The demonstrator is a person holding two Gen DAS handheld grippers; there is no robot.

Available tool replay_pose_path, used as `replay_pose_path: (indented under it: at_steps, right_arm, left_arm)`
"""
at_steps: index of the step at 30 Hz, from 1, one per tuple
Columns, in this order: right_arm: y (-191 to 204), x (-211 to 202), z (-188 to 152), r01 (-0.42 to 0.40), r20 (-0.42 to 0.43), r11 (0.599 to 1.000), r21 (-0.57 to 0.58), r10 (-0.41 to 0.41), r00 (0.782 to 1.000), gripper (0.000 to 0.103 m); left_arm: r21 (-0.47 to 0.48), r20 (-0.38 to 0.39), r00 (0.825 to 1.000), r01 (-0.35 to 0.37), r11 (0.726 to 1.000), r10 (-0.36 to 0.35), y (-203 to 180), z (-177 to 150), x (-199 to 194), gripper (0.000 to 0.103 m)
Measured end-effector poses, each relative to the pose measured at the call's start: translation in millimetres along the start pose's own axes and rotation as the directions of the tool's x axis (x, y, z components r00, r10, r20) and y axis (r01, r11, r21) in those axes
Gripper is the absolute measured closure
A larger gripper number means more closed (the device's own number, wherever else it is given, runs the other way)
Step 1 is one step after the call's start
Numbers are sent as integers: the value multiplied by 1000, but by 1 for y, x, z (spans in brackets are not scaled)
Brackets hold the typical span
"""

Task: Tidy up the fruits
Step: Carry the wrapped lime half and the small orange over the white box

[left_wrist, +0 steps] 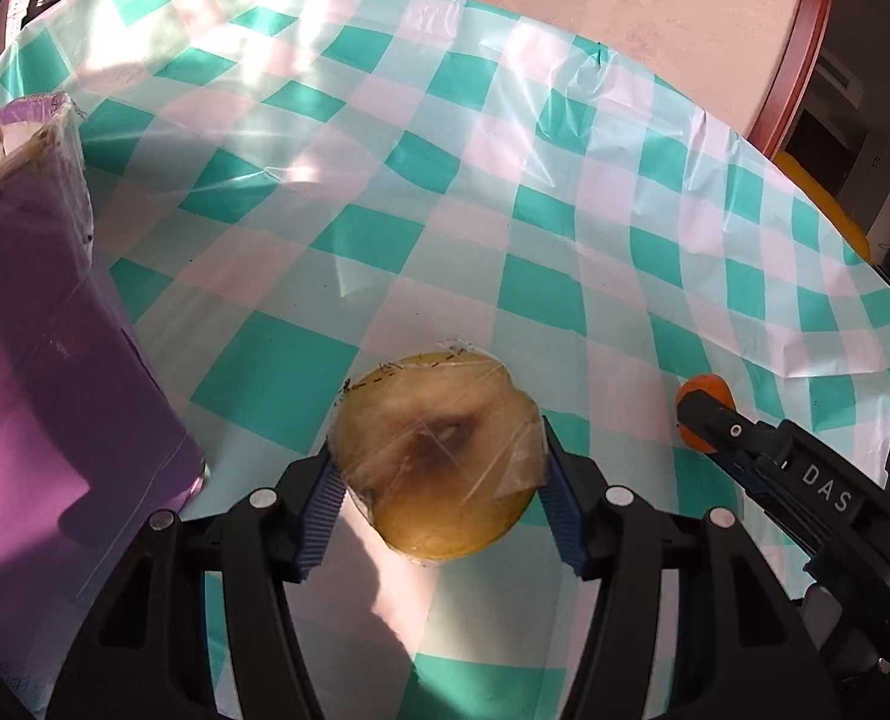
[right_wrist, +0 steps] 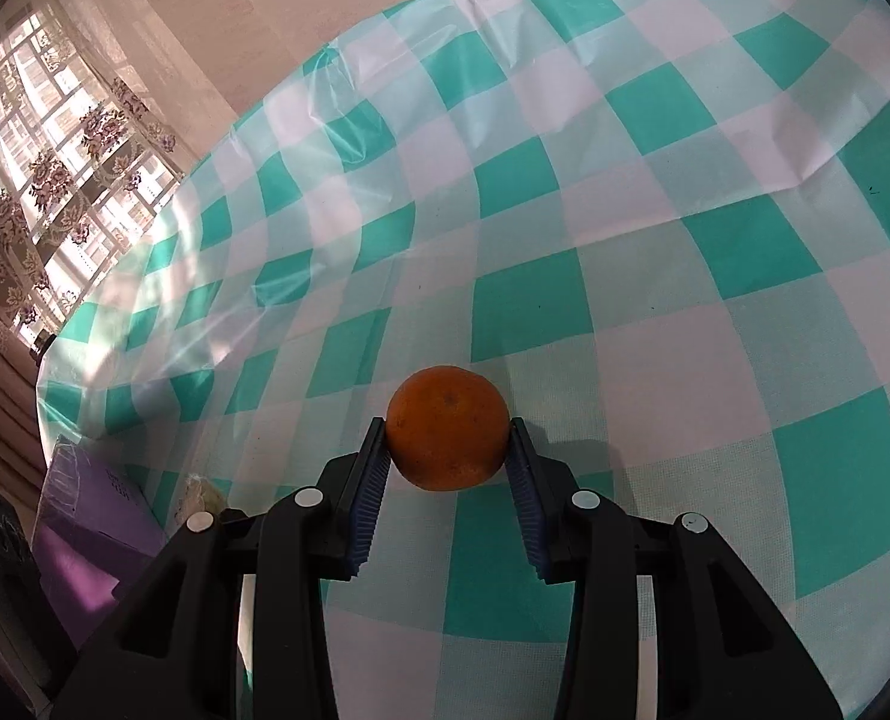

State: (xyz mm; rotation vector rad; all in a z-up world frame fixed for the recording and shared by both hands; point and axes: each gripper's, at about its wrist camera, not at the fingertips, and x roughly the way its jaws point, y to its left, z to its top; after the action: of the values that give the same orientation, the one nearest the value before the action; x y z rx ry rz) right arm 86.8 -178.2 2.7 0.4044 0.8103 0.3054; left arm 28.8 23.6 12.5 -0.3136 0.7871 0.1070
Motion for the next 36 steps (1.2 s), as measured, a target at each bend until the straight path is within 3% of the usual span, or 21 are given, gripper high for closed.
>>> replay_pose_path:
  at_steps: [12,26,32,36]
  right_arm:
    - [14,-33,-43,-2,-1,998,-63,1,1000,64]
    - [29,-55,-70,-41,10,994,-101,42,999,64]
    - [43,-68,-77,-85,59,989,-121,93,994,64]
    - [61,-80,-79,-110,105,983,-149,126,986,64]
  left_arm:
    - [-4,62,996,65,998,-65,36,-40,-55,44]
    - [17,164,984,66,998,-68,45,-54,-87,44]
    - [-1,266,962,62,998,-59,54,-63,-118,44]
    - [35,367,930,15,999,-27,47,-69,-148,44]
